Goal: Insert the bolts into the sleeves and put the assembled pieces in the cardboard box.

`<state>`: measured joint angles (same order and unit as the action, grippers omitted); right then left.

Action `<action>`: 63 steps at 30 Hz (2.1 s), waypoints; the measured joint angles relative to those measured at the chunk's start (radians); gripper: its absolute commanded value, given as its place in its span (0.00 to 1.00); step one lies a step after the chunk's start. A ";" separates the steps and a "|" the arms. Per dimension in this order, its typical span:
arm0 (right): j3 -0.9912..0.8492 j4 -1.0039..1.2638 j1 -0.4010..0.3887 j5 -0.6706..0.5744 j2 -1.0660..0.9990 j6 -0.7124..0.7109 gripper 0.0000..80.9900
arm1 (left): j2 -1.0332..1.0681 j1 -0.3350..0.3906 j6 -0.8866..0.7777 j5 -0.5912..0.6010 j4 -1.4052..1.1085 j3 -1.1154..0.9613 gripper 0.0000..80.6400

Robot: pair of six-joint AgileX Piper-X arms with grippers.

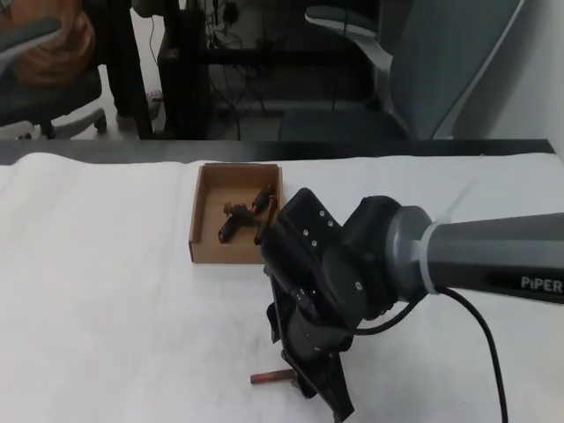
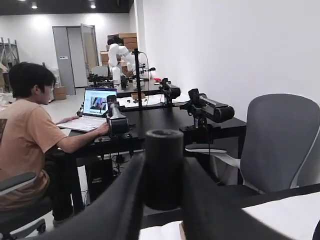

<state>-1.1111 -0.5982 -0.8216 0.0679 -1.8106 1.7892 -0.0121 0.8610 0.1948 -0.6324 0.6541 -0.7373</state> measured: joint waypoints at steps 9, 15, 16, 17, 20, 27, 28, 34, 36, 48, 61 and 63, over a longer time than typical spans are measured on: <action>0.000 -0.045 0.007 0.000 -0.008 0.009 0.34 | 0.000 0.000 0.017 0.000 0.000 0.000 0.02; 0.000 -0.048 0.014 -0.002 -0.012 0.009 0.42 | 0.000 0.000 0.019 0.000 0.000 0.000 0.02; 0.000 -0.048 0.013 -0.005 -0.014 0.010 0.47 | 0.000 0.000 0.019 0.000 0.000 0.000 0.02; 0.000 -0.048 0.013 -0.011 -0.018 0.010 0.55 | 0.000 0.000 0.019 -0.002 0.000 0.000 0.02; 0.000 -0.048 0.013 -0.030 -0.031 0.015 0.66 | 0.000 0.000 0.019 -0.012 0.000 0.000 0.02; -0.006 -0.039 0.016 -0.055 -0.046 0.025 0.00 | 0.000 0.000 0.019 -0.023 0.000 0.000 0.02; -0.006 -0.037 0.016 -0.055 -0.047 0.025 0.00 | 0.000 0.000 0.019 -0.023 0.000 0.000 0.02; -0.006 0.014 0.016 -0.048 -0.049 0.007 0.01 | 0.000 0.000 0.036 -0.023 0.000 0.000 0.02; -0.006 0.062 0.016 -0.034 -0.051 -0.029 0.01 | 0.000 0.000 0.038 -0.019 0.002 0.000 0.02; -0.001 0.337 0.126 0.058 0.200 -1.034 0.01 | 0.000 0.000 0.034 0.312 0.076 0.069 0.02; -0.004 0.119 -0.072 0.099 0.733 -1.613 0.01 | 0.206 0.000 -0.151 0.540 -0.362 0.437 0.02; -0.004 0.103 -0.122 0.124 0.747 -1.646 0.01 | 0.272 0.000 -0.178 0.563 -0.459 0.458 0.02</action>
<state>-1.1150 -0.4954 -0.9438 0.1916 -1.0633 0.1431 0.2599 0.8610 0.0166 -0.0690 0.1952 -0.2797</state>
